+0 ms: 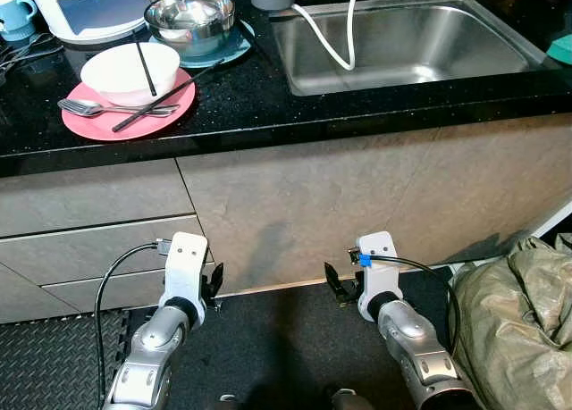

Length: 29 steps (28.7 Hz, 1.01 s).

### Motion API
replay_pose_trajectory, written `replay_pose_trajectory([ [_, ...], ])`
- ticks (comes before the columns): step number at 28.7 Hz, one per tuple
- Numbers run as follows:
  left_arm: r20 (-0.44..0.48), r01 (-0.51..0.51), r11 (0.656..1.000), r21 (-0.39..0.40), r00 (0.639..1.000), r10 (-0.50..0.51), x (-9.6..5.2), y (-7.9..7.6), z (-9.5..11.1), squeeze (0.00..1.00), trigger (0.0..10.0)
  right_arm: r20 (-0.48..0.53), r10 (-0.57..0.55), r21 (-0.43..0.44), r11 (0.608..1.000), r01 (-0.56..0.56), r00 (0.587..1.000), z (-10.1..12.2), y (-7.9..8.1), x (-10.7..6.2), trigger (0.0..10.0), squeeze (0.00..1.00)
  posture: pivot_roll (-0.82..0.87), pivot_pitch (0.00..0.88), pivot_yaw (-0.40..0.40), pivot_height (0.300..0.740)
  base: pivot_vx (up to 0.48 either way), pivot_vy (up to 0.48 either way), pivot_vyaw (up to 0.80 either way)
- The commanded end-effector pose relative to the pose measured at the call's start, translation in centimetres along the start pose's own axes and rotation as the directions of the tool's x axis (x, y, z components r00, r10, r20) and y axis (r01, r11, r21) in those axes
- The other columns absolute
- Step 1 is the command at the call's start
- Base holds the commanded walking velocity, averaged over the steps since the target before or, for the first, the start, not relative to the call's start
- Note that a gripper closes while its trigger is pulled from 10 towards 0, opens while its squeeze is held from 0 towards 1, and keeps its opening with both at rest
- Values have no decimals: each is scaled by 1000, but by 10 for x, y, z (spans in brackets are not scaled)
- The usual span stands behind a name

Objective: Kitchen organization

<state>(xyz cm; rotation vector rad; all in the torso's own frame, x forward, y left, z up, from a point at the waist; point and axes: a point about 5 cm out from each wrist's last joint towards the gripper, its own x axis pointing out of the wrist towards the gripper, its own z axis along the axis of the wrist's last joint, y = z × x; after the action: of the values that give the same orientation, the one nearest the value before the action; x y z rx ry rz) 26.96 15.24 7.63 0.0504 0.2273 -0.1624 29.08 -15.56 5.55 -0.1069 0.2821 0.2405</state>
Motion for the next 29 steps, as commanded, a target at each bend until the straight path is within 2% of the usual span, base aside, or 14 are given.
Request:
replay_pose_trajectory([
  [1,-21,-4,1000,6,1000,5,-3,1,-6,0,10000,-11,6,-2,1000,-6,1000,-4,1,-1,10000,0,-16,185,3,740,0,0,0],
  [6,-18,-5,1000,8,1000,5,-3,1,-7,0,10000,-9,9,-5,1000,-9,1000,-4,0,-1,10000,0,-19,178,1,740,0,-60,0],
  [29,-20,-11,1000,-2,1000,11,-3,1,-7,0,10000,-2,17,-22,1000,-17,1000,-1,-1,0,10000,0,-27,183,-6,740,0,-392,0],
])
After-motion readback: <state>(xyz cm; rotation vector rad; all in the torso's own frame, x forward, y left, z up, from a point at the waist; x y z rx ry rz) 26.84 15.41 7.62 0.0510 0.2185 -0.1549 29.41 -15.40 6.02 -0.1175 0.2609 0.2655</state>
